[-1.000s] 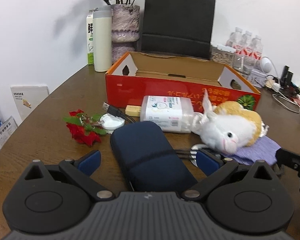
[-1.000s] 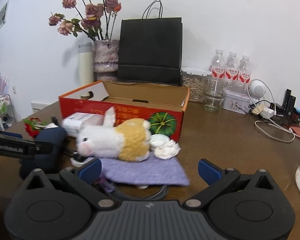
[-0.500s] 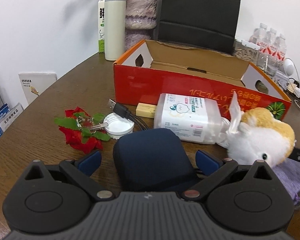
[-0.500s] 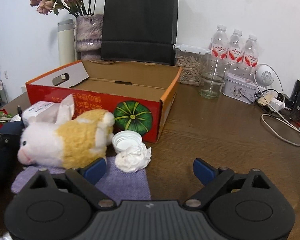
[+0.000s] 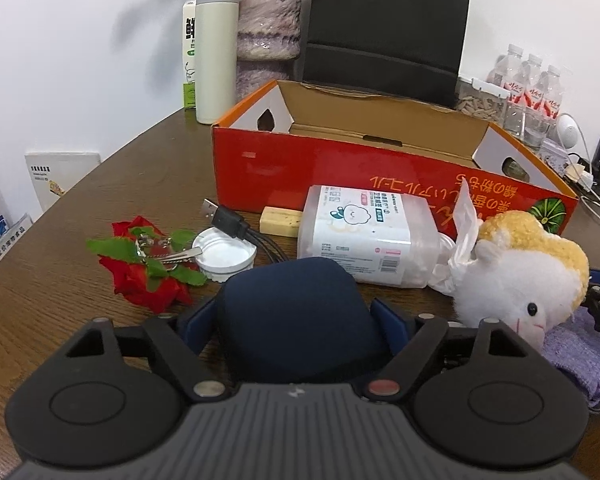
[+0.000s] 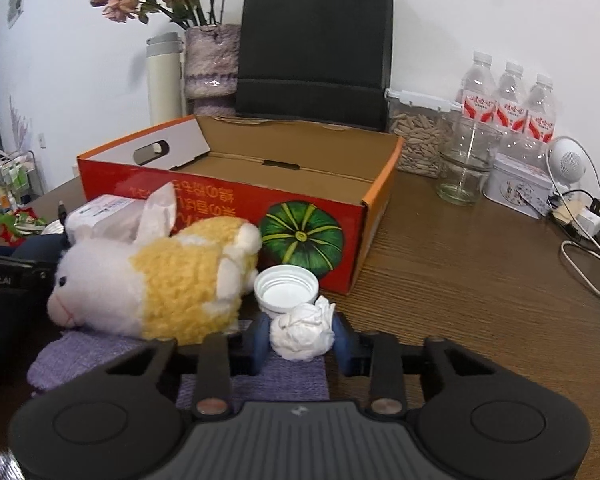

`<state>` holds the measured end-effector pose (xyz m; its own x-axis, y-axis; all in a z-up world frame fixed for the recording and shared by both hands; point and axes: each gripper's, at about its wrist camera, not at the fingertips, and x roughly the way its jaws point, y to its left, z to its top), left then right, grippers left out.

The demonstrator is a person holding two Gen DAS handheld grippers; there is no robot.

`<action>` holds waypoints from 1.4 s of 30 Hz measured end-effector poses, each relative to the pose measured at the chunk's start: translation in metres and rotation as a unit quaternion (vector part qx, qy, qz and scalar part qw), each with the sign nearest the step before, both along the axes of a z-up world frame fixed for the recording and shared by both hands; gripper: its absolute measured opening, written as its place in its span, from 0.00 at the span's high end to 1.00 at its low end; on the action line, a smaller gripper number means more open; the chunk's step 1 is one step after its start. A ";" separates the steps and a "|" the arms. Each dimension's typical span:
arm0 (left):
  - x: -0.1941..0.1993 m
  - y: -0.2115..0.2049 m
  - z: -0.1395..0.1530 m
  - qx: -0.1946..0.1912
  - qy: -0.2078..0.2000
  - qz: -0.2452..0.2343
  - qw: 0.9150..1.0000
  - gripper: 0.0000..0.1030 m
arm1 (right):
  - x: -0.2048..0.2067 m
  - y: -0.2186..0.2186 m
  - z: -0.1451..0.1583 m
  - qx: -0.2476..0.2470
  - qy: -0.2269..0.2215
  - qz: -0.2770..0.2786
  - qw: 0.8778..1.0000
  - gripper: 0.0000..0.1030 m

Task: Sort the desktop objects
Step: 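Grasp the navy case with the left tool while the right tool grasps the crumpled tissue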

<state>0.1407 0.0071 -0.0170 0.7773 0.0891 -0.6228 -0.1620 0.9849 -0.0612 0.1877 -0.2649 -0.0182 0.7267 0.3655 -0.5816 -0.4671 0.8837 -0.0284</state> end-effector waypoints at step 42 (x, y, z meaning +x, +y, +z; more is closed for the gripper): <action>-0.051 0.011 0.070 -0.079 -0.161 -0.062 0.982 0.32 | -0.064 0.020 0.074 0.099 -0.132 -0.019 0.986 0.74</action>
<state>0.0900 0.0180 0.0534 0.9352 -0.0956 -0.3409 0.0108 0.9701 -0.2424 0.1236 -0.2453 0.0563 0.8589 0.4217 -0.2906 -0.4323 0.9012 0.0301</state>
